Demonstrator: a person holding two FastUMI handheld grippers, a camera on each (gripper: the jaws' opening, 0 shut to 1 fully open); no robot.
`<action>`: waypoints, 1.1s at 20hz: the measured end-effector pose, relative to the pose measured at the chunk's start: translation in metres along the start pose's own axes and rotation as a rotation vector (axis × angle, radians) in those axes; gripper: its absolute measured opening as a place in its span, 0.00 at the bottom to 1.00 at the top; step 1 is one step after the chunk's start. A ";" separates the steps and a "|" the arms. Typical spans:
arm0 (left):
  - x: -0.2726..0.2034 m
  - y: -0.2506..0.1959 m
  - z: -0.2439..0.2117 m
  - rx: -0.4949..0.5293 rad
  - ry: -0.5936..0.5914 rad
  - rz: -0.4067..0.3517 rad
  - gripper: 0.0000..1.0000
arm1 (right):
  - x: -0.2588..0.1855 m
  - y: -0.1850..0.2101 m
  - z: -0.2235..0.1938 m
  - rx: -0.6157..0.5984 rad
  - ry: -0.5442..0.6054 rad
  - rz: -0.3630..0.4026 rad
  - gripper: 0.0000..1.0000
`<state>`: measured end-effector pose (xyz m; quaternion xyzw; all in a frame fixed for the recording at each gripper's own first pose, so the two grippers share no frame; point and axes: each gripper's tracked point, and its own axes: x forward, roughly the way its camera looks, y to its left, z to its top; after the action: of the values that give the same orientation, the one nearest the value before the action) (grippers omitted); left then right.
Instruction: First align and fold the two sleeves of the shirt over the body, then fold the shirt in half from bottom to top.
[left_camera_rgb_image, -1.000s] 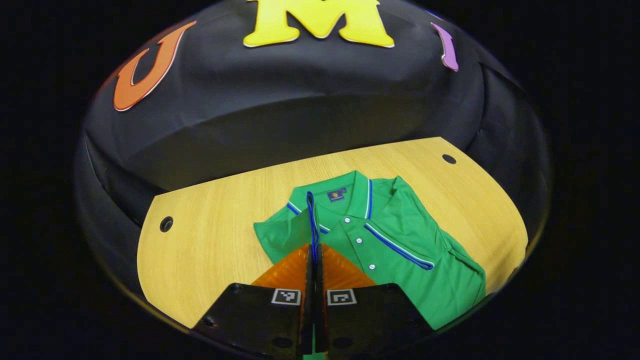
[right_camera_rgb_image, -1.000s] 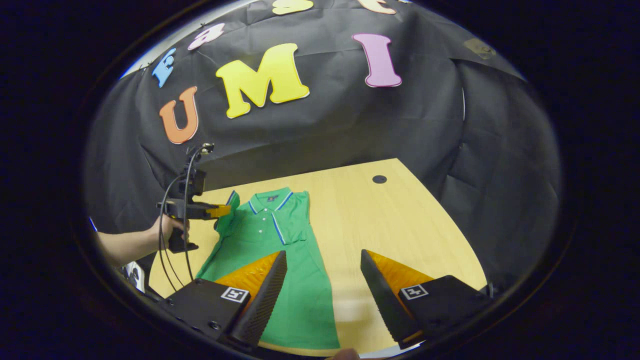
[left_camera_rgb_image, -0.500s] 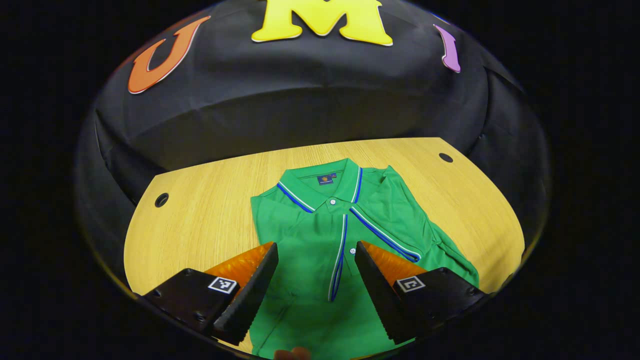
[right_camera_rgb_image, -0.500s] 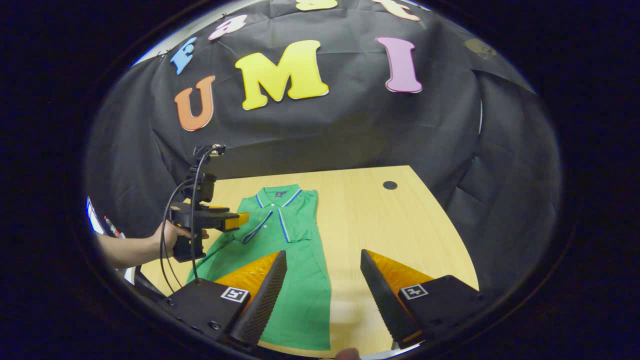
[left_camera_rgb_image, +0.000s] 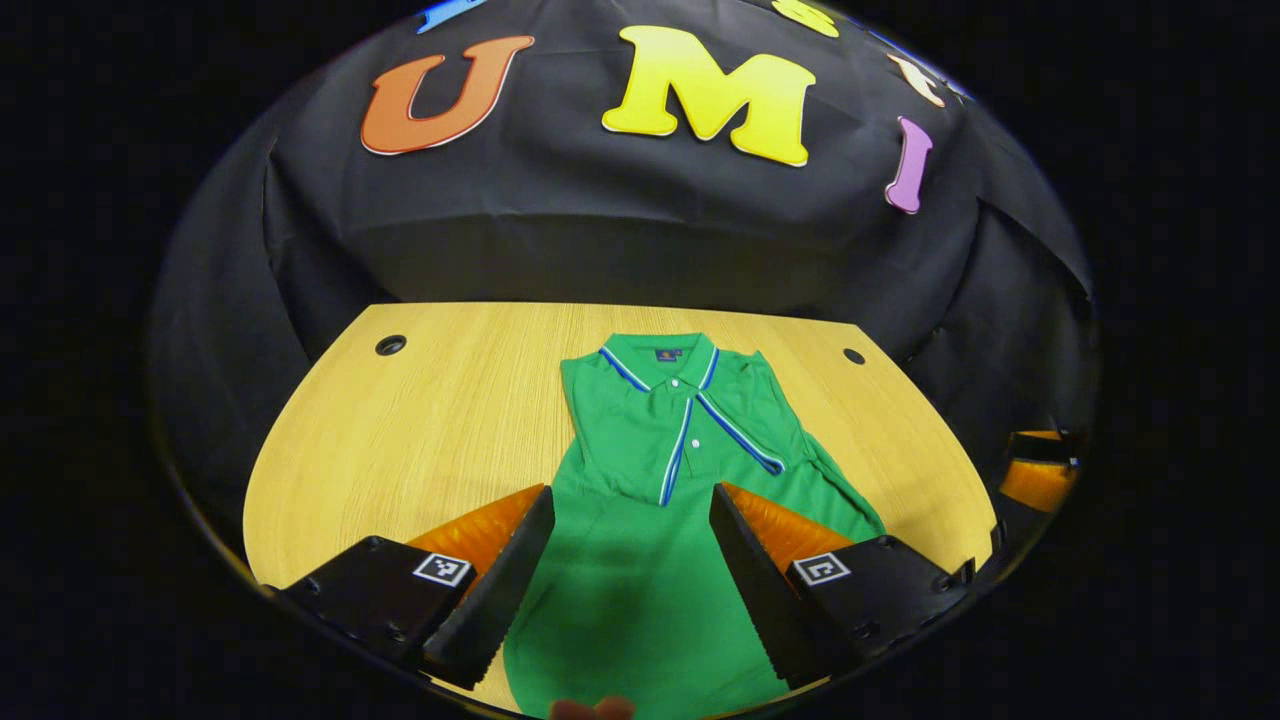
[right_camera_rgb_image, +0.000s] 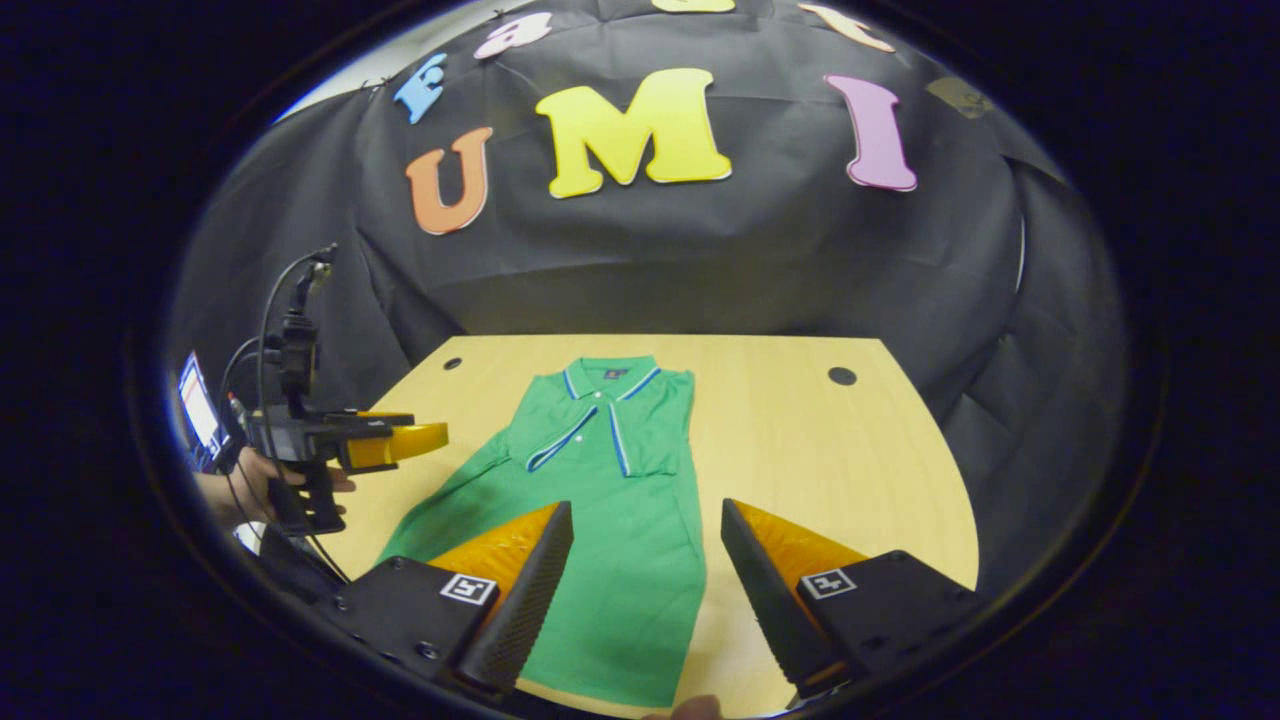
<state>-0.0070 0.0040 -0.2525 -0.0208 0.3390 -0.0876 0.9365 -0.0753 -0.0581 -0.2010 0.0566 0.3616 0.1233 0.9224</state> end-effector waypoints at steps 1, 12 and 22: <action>-0.014 0.003 -0.016 0.002 0.015 0.000 1.00 | 0.000 0.002 -0.014 -0.026 0.035 0.018 0.94; -0.111 0.036 -0.186 0.115 0.304 0.028 1.00 | -0.040 -0.012 -0.180 -0.217 0.407 0.001 0.97; -0.105 0.046 -0.239 0.145 0.343 -0.019 1.00 | -0.024 -0.016 -0.237 -0.257 0.513 -0.026 0.93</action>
<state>-0.2320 0.0729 -0.3750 0.0591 0.4862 -0.1229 0.8631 -0.2508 -0.0765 -0.3625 -0.0984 0.5653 0.1664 0.8019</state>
